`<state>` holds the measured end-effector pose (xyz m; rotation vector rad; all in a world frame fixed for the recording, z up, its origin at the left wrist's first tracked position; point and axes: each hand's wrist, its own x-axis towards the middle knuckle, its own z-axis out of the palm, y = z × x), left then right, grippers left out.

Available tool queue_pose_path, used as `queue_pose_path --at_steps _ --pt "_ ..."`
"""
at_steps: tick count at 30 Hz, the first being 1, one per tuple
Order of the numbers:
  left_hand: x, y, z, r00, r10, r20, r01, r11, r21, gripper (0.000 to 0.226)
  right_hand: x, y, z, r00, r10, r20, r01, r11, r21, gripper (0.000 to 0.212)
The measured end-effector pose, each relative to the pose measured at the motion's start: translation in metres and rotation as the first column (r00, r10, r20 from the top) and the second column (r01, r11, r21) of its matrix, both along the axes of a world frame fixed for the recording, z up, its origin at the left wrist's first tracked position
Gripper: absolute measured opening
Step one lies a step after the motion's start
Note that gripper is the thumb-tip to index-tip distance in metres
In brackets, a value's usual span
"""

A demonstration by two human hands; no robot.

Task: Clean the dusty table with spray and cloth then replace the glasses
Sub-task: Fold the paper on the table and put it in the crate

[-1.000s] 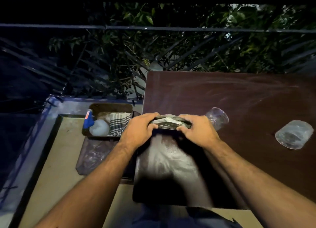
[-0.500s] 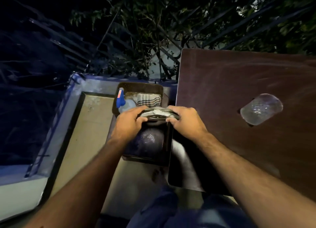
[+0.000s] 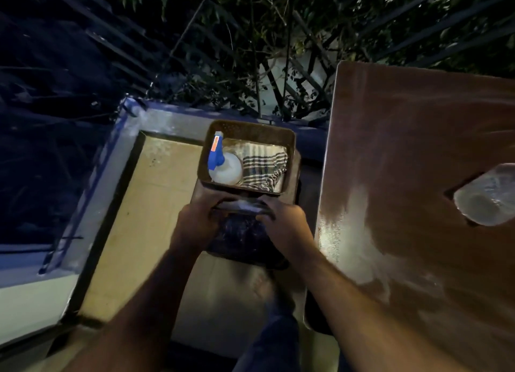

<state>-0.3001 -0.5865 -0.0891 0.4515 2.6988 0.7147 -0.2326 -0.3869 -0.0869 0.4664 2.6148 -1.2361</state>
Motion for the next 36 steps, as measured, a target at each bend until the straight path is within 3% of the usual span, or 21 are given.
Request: queue_pose_path --at_steps 5,11,20,36 --pt "-0.01 -0.015 -0.027 0.995 0.085 0.047 -0.084 0.996 -0.028 0.043 -0.014 -0.023 -0.031 0.999 -0.012 0.033 0.012 1.0 -0.002 0.043" --pt "-0.026 -0.018 -0.063 0.995 0.069 0.076 -0.062 0.993 -0.097 0.042 -0.025 -0.035 -0.067 0.996 -0.052 0.068 0.052 0.999 -0.012 0.043" --pt "-0.028 -0.026 -0.105 0.981 0.119 0.152 -0.118 0.993 -0.017 0.038 -0.036 -0.045 -0.102 0.991 0.002 0.133 -0.012 0.997 0.078 0.04" --pt "-0.035 -0.023 -0.108 0.984 0.117 0.134 -0.12 0.993 0.018 0.038 -0.036 -0.044 -0.116 0.992 -0.005 0.128 -0.01 0.993 0.115 0.048"
